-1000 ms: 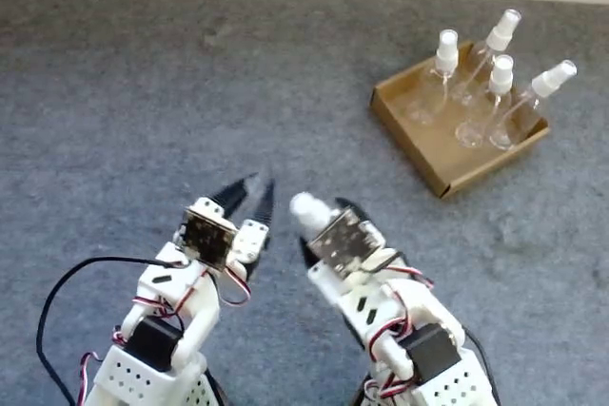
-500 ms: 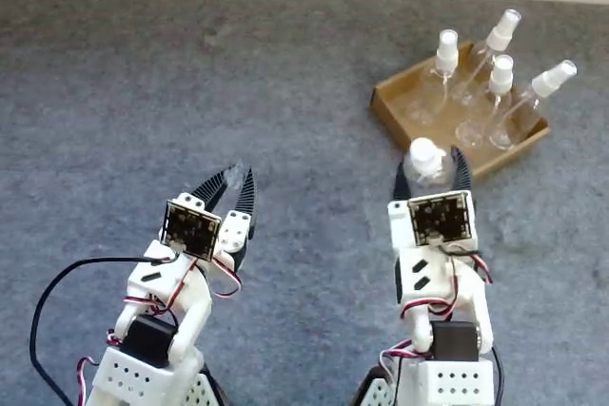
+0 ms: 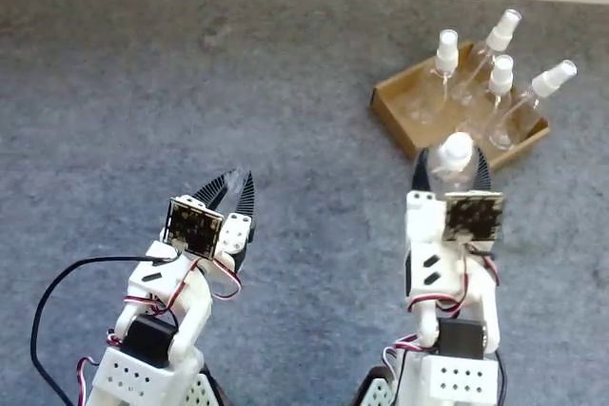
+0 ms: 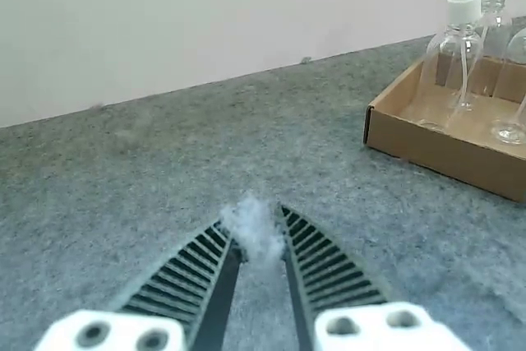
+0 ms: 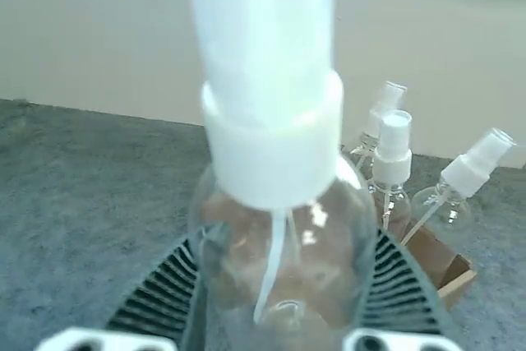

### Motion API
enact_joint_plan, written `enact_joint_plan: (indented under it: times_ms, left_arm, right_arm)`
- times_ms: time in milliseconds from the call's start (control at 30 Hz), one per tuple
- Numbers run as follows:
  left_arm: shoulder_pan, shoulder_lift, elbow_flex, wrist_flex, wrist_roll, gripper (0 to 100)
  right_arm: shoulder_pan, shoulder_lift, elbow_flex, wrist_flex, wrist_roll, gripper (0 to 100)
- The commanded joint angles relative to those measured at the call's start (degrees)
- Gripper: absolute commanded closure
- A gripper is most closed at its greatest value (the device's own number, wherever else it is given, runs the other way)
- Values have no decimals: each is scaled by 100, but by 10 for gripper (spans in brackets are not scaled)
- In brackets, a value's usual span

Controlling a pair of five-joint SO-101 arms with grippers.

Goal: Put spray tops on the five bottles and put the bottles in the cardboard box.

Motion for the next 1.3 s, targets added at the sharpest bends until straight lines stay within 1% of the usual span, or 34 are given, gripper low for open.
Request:
enact_joint_plan:
  times_ms: [0,100,200,533,900,1267]
  left_arm:
    - [-84,-84,92,18,-35,995]
    - [-84,-84,92,26,-35,995]
    - [-84,-84,92,26,-35,995]
    - [-84,-84,92,220,-35,995]
    - [-84,-84,92,229,-35,995]
    - [-84,-84,92,229,-35,995]
  right_arm:
    - [347,734,-989,-163,-440,854]
    - [382,1376,-1481,-207,-536,854]
    - [409,2000,-1719,-1015,-519,854]
    - [778,4136,-1534,-2949,-563,854]
    - [831,6079,-1569,-4426,-563,854]
    - [822,7653,-1596,-5903,-563,854]
